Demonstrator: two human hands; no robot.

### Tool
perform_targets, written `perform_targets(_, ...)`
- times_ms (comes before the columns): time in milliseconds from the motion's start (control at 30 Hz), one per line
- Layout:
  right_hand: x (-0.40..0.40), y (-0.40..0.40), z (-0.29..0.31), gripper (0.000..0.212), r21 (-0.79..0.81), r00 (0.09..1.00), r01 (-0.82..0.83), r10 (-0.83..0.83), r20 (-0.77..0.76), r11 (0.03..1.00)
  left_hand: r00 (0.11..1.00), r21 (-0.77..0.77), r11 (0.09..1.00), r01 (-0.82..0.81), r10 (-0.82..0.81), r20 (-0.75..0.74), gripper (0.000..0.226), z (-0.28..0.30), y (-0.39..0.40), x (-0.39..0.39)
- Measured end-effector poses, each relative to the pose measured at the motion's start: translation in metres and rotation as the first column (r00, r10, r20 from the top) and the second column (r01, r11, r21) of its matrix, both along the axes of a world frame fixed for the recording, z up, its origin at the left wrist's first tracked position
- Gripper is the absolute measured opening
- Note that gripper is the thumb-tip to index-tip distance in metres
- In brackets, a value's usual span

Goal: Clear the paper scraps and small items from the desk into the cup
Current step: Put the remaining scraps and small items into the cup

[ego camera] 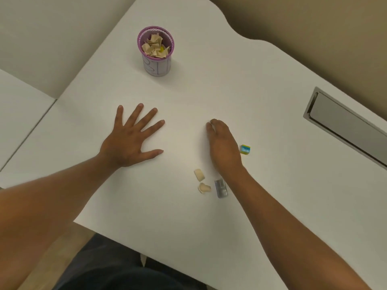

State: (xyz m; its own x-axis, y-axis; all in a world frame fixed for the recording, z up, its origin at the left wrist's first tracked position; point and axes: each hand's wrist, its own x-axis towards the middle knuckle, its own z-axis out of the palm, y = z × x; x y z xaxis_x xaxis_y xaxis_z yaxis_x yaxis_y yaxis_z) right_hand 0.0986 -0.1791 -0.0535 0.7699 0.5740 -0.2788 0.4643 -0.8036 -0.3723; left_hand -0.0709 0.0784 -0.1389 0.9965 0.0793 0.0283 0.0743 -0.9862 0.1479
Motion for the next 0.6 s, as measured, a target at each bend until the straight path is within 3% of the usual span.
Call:
perform_targets(200, -0.039, -0.041, -0.010, 0.061, -0.166, 0.991, 0.019, 0.004, 0.134, 0.986, 1.000, -0.019, 1.000, -0.007, 0.007, -0.018, 0.091, 0.006, -0.002, -0.001)
perform_targets(300, -0.058, -0.038, -0.004, 0.053, -0.101, 0.992, 0.110, -0.103, 0.076, 0.989, 1.000, -0.032, 0.999, -0.013, 0.013, -0.015, 0.091, 0.010, -0.003, 0.000)
perform_targets(500, -0.098, -0.052, -0.002, 0.052, 0.016, 0.997, -0.062, 0.062, -0.048, 0.998, 0.999, -0.040, 0.999, -0.024, 0.023, -0.032, 0.091, 0.013, -0.004, 0.001)
perform_targets(600, -0.100, -0.073, -0.004, 0.055, 0.058, 0.999, -0.044, 0.043, 0.019, 0.997, 0.999, -0.042, 0.999, -0.027, 0.025, -0.027, 0.091, 0.013, -0.004, 0.000)
